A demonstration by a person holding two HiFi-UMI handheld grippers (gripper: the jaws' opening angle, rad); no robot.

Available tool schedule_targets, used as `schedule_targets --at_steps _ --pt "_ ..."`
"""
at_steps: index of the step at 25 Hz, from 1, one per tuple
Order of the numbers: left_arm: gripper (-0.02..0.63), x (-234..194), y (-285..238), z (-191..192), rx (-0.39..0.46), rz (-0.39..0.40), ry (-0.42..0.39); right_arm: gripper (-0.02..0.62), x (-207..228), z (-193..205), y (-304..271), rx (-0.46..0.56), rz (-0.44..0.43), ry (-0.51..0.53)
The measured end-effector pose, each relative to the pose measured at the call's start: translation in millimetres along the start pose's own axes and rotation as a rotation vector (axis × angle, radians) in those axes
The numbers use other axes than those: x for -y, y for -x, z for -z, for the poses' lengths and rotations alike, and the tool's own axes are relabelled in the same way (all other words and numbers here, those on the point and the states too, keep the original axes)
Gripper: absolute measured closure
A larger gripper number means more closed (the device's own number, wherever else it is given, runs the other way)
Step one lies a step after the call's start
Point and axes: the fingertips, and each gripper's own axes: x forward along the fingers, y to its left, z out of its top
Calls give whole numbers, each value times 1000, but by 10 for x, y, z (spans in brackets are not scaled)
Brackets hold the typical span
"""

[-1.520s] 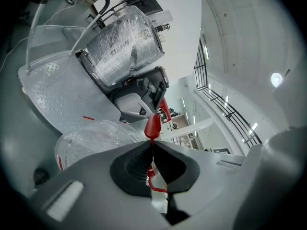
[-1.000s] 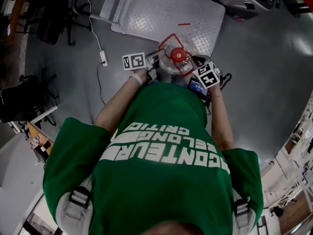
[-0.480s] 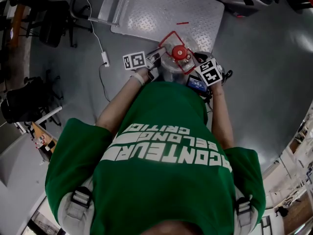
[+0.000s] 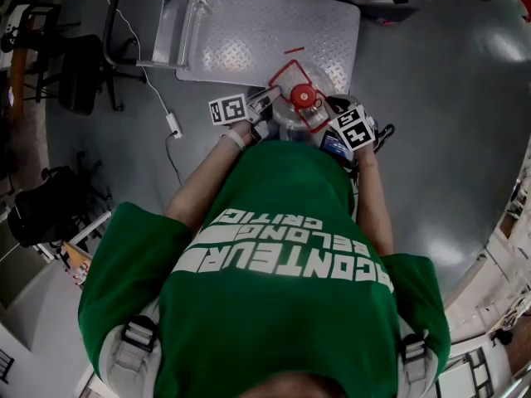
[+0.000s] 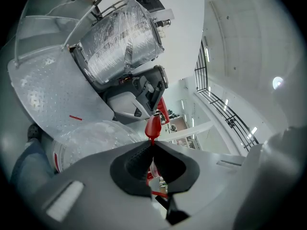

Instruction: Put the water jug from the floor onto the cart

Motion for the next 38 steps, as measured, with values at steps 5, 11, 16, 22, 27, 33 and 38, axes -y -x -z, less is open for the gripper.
schedule_targets --at_steps 5,11,16,22,27,33,38 --pt "589 85 -163 -220 -42 33 -20 575 202 -145 30 5 23 -27" --pt "590 79 -231 -511 -43 65 -14 575 306 -360 -64 -26 51 -14" --pt "589 48 -238 -783 -25 84 -4 575 365 -560 -177 -36 53 -20" --pt "589 -34 -81 -1038 11 100 23 575 310 -816 -335 -61 50 9" --pt "589 -103 74 -1292 27 128 31 577 258 -1075 -499 -82 54 35" --pt "589 -266 272 -1551 28 135 34 577 125 -1317 -750 -93 72 19" --pt "589 -409 414 -1777 20 135 26 577 14 -1501 -950 -89 93 -9"
